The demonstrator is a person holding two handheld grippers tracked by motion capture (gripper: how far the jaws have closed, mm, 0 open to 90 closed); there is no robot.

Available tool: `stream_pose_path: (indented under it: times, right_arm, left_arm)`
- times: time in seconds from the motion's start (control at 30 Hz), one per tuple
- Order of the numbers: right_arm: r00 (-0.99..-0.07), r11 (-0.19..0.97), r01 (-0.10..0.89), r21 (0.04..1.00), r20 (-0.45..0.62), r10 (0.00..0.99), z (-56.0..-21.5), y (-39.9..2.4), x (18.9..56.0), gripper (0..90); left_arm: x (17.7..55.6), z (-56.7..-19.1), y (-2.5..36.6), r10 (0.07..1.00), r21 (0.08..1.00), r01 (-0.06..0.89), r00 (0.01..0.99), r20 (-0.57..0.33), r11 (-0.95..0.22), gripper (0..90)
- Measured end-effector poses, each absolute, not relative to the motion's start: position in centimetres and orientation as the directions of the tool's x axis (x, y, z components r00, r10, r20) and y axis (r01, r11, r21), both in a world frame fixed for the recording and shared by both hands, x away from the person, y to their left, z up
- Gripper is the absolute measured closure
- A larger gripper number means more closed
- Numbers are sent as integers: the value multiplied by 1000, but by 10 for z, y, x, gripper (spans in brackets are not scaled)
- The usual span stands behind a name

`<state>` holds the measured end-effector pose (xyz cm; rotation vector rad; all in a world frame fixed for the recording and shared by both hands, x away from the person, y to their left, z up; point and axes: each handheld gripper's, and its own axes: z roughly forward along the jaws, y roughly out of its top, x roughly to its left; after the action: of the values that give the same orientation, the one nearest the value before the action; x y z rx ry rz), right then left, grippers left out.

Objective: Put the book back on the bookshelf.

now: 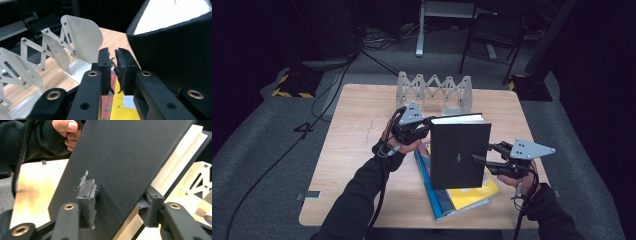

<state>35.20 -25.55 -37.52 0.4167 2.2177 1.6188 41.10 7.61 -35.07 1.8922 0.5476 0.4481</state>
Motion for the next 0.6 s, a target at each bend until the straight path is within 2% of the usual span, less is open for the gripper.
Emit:
stream_pose_path:
  times: [0.27, 0.43, 0.6]
  right_arm:
    - [-907, 282, 4, 959, -116, 405, -374, -260, 342, 609]
    - [-920, 263, -12, 965, -114, 375, -375, -262, 340, 633]
    - [-925, 267, -36, 963, -133, 357, -376, -263, 338, 640]
  left_arm:
    - [397, -354, 80, 603, 927, 157, 793, 89, -342, 681]
    - [388, -371, 89, 612, 926, 183, 789, 62, -330, 595]
    - [379, -389, 88, 604, 909, 212, 796, 53, -358, 597]
